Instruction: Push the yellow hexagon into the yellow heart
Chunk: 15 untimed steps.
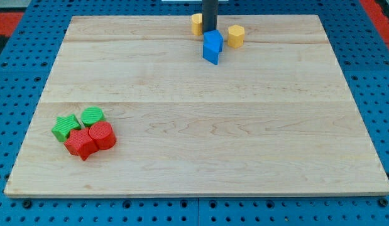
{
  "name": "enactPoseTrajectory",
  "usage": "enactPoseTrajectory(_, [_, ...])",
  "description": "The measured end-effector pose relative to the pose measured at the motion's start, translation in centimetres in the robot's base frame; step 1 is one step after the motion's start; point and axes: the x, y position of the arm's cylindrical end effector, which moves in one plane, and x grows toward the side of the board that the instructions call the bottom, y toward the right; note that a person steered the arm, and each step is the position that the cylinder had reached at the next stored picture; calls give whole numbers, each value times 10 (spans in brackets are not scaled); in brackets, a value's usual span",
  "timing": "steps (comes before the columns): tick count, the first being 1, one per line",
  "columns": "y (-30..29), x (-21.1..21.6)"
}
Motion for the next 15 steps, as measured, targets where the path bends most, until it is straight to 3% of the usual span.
enactPoseTrajectory(2, [-16,-56])
enactPoseTrajectory(6, [16,-57])
enactPoseTrajectory(7, [47,-56])
enactPoseTrajectory(8, [85,-49])
enactPoseTrajectory(9, [21,-39])
enactPoseTrajectory(13, [54,60])
enactPoseTrajectory(15, [75,30])
